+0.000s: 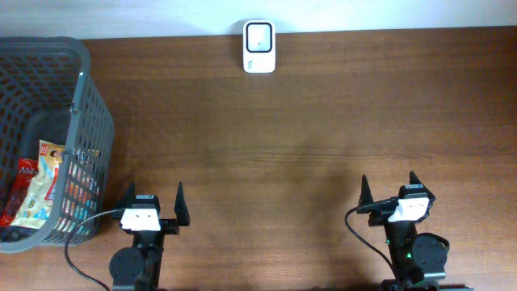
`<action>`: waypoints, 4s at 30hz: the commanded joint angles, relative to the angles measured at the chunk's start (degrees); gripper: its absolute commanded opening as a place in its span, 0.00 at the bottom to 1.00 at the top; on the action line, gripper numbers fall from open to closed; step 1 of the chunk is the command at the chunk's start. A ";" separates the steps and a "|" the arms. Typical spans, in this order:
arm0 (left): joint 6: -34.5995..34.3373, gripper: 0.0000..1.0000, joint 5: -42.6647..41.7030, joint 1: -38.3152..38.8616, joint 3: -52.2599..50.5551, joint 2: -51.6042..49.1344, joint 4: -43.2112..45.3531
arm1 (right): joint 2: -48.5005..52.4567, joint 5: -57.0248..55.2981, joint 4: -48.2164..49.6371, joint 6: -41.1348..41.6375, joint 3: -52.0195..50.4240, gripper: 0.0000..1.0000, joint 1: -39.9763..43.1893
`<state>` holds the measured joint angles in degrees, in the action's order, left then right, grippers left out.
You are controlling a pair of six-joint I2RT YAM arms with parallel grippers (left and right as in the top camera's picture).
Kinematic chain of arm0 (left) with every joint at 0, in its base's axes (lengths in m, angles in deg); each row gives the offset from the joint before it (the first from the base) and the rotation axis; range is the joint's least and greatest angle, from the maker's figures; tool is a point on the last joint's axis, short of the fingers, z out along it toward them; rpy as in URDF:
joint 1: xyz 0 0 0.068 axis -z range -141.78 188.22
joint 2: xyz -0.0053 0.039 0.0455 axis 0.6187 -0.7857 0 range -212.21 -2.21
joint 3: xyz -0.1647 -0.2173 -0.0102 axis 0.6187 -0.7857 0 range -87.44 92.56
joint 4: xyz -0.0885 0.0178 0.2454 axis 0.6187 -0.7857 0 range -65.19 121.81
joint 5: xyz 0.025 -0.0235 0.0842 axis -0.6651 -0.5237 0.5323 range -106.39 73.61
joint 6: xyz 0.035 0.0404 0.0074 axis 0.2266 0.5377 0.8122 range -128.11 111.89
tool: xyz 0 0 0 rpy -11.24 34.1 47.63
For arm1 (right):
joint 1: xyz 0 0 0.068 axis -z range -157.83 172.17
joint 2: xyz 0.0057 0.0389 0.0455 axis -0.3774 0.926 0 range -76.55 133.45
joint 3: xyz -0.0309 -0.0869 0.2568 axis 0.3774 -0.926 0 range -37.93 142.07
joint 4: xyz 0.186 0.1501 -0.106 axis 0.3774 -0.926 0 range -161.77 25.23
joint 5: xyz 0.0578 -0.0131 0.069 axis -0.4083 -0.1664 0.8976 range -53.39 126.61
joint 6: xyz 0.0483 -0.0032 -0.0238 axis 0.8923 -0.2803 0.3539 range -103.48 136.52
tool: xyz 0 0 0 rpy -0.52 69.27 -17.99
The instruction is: Scan the item barcode
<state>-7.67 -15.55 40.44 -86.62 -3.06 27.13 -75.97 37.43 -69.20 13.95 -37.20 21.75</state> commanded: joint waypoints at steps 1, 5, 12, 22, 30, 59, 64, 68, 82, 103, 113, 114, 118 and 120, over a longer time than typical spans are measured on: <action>0.90 0.99 -0.85 -0.15 -0.31 0.50 -0.09 | -0.39 -1.11 -0.24 0.20 -0.42 0.99 -0.33; 0.90 0.99 -0.87 -0.15 -0.31 0.50 -0.09 | -0.37 -1.11 -0.24 0.20 -0.42 0.99 -0.31; 0.90 0.99 -0.85 -0.15 -0.31 0.50 -0.11 | -0.37 -1.11 -0.24 0.20 -0.42 0.99 -0.33; 0.90 0.99 -0.85 -0.15 -0.31 0.48 -0.11 | -0.37 -1.11 -0.26 0.20 -0.42 0.99 -0.33; 0.90 0.99 -0.85 -0.15 -0.31 0.50 -0.09 | -0.37 -1.11 -0.26 0.20 -0.42 0.99 -0.33; 0.90 0.99 -0.85 -0.15 -0.31 0.50 -0.09 | -0.39 -1.11 -0.24 0.20 -0.42 0.99 -0.33; 0.90 0.99 -0.87 -0.15 -0.31 0.50 -0.07 | -0.37 -1.11 -0.26 0.20 -0.42 0.99 -0.33; -2.80 0.99 -5.90 -0.13 -0.28 0.50 0.42 | -0.37 -1.11 -0.26 0.20 -0.42 0.99 -0.31; -10.23 0.99 -38.51 -0.15 5.60 0.46 30.99 | -0.37 -1.11 -0.26 0.20 -0.42 0.99 -0.33; -0.85 0.99 -14.86 -0.15 80.17 -45.79 -40.65 | -0.37 -1.11 -0.24 0.20 -0.42 0.99 -0.33; -6.58 0.99 1.09 -16.11 122.75 -80.19 -63.17 | -0.37 -1.11 -0.26 0.20 -0.42 0.99 -0.31; -8.98 0.99 0.70 -19.39 123.49 -81.77 -63.69 | -0.37 -1.11 -0.24 0.20 -0.42 0.99 -0.33; -9.90 0.99 -0.90 -31.45 123.40 -86.73 -67.01 | -0.37 -1.11 -0.26 0.20 -0.42 0.99 -0.31; -9.92 0.99 -2.51 -35.91 123.40 -88.52 -70.03 | -0.37 -1.11 -0.24 0.20 -0.42 0.99 -0.33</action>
<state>-15.27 -16.82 12.74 35.74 -88.21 -39.34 -75.97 36.75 -69.24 13.93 -37.20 21.75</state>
